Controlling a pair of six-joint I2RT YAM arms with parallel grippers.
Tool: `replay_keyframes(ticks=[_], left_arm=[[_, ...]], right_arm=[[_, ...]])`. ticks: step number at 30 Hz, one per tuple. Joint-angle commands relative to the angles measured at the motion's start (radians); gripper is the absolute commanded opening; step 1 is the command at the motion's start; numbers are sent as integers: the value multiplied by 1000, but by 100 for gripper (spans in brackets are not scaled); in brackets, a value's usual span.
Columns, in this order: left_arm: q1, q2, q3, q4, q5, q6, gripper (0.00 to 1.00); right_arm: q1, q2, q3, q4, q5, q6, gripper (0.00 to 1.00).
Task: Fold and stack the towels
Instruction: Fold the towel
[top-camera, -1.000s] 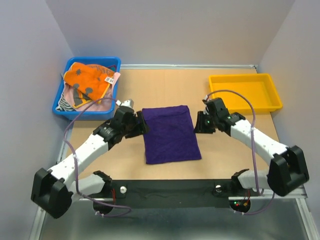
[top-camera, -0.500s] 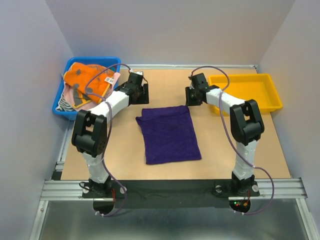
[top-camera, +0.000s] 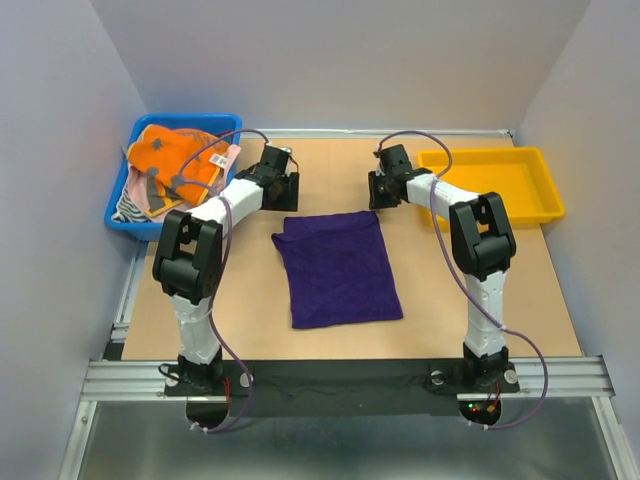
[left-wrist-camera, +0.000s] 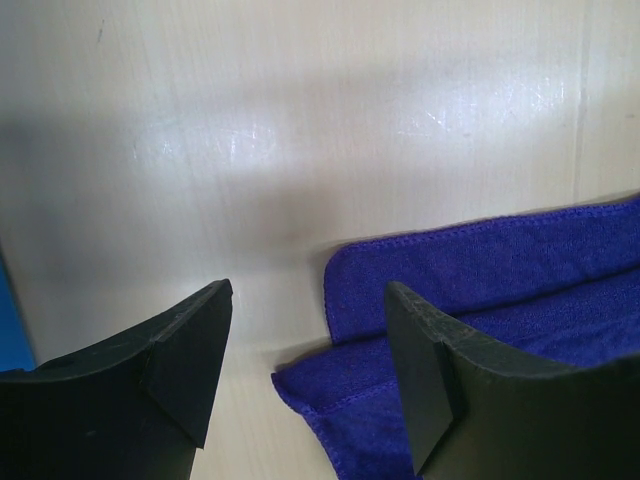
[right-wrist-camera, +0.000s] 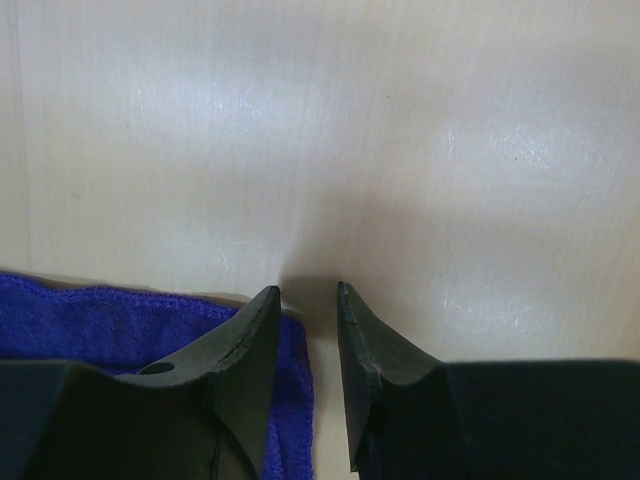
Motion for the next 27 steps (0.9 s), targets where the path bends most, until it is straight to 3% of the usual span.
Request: replay_keyframes(ticks=[1,19,23,27], left_arm=[[3,8,41,2,9,22,73],[1,76,50,14,35,11,72],[3,88,52,14,28,16,72],[3,94,44,17,20,22,70]], right_arm=[[1,-20,-29,14,-27,-27,35],[4,-64,-114,7,-34,-100,35],[8,-48,-116,7,-21,-123,30],[10,-35,-119,7,-21,-133,15]])
